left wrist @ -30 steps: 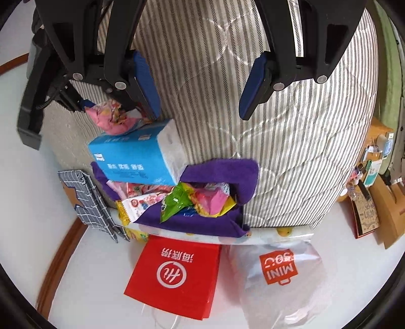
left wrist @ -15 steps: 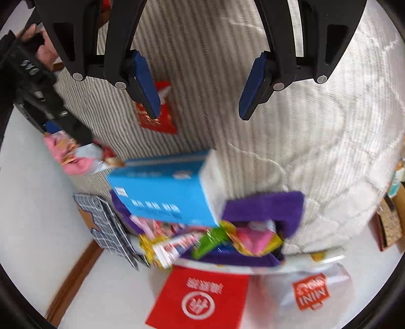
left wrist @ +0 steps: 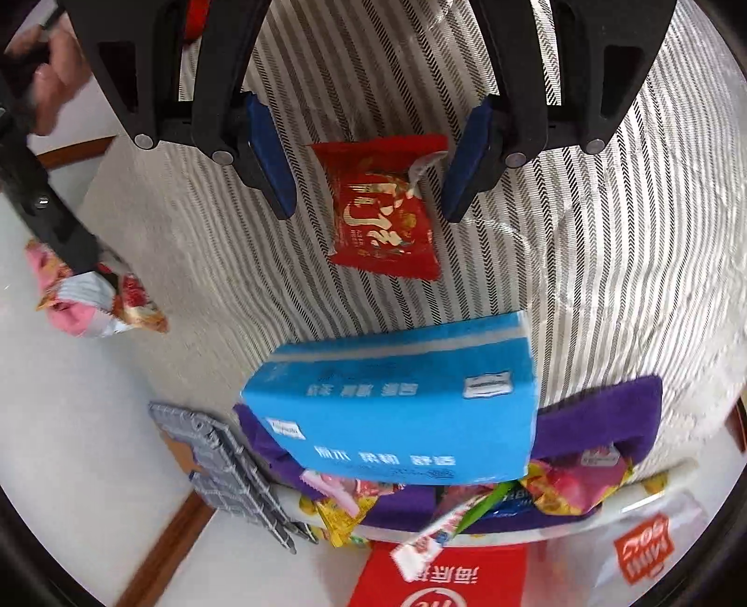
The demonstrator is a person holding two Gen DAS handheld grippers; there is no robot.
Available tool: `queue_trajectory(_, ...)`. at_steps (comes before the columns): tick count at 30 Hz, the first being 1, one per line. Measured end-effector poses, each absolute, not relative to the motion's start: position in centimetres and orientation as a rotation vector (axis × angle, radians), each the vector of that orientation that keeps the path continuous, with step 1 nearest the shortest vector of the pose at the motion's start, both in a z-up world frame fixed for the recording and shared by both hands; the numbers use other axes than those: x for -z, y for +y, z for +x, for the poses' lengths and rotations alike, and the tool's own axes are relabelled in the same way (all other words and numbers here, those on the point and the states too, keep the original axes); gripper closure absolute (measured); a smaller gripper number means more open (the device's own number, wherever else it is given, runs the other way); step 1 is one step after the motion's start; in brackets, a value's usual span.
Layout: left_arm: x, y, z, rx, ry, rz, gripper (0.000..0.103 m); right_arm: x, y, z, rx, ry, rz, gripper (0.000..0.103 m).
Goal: Organize snacks
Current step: 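Grasp the red packet on the mattress with the left tool while the right tool holds the pink bag, then carry the red packet and pink bag over the purple towel with both tools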
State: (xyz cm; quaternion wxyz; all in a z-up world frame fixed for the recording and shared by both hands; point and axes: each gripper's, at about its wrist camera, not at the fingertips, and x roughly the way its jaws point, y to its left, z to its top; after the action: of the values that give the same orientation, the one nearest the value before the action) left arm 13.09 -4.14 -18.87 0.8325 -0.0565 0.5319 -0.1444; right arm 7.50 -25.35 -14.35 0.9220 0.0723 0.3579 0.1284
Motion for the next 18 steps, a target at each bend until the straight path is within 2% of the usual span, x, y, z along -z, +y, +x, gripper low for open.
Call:
queue_trajectory(2, 18.9, -4.8, 13.1, 0.272, 1.113, -0.08, 0.043, 14.5, -25.5, 7.3, -0.263, 0.737, 0.147, 0.043)
queue_trajectory(5, 18.9, -5.7, 13.1, 0.204, 1.093, 0.007, 0.06, 14.7, -25.6, 7.1, -0.267, 0.744, 0.155, 0.043)
queue_trajectory(18, 17.1, -4.0, 12.3, 0.257, 1.057, -0.05, 0.062, 13.9, -24.6, 6.6, -0.267, 0.742, 0.142, 0.043)
